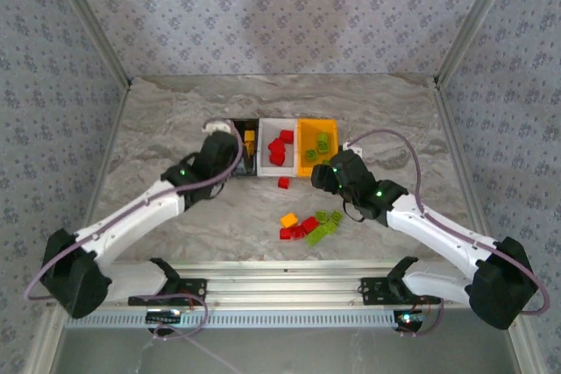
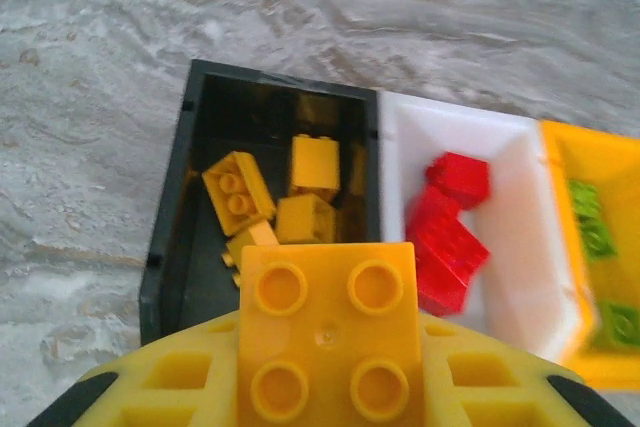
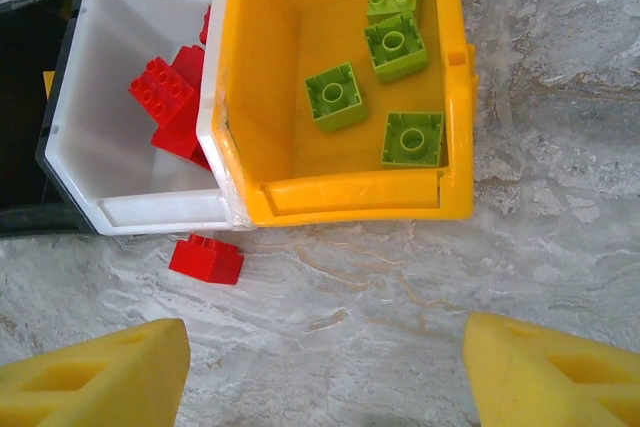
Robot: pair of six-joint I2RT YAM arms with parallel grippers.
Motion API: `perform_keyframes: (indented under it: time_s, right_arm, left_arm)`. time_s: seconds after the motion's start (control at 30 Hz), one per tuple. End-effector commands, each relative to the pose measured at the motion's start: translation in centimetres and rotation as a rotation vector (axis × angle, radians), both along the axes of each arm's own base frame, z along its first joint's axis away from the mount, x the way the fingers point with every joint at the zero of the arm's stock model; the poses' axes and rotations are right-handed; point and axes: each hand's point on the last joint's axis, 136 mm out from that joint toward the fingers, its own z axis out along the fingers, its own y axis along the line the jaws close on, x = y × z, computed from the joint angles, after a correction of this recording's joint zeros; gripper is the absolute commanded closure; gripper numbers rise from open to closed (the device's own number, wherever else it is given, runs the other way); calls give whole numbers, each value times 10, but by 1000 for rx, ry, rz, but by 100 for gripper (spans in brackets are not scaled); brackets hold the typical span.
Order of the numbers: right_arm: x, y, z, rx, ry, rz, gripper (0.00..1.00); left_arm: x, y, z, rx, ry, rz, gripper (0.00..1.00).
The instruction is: Sort the legos into containers by color
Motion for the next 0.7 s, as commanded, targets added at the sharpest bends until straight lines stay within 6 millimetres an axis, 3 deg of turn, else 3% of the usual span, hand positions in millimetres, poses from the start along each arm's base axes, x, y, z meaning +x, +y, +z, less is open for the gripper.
perform_keyframes:
  time_s: [0.0, 0.2, 0.3, 0.37, 0.5, 0.67]
  right_arm:
    - [-2, 0, -4, 4, 14, -13, 26]
    - [-3, 5, -5, 3, 32, 10, 26]
    - [-6, 11, -12, -2, 55, 36, 26]
    - [-9, 14, -16, -7, 69, 51, 26]
    - [-14, 25, -22, -22, 86, 91, 25]
    - [-23, 45, -32, -39, 111, 159, 25]
  left_arm:
    - [15, -6, -27, 16, 126, -49, 75]
    - [54, -2, -54, 57, 210, -1, 74]
    - [64, -2, -59, 61, 232, 7, 64]
    - [65, -6, -53, 43, 225, -3, 54]
    - [57, -17, -21, -12, 161, -35, 30]
    - [22, -39, 24, -123, 79, -131, 14]
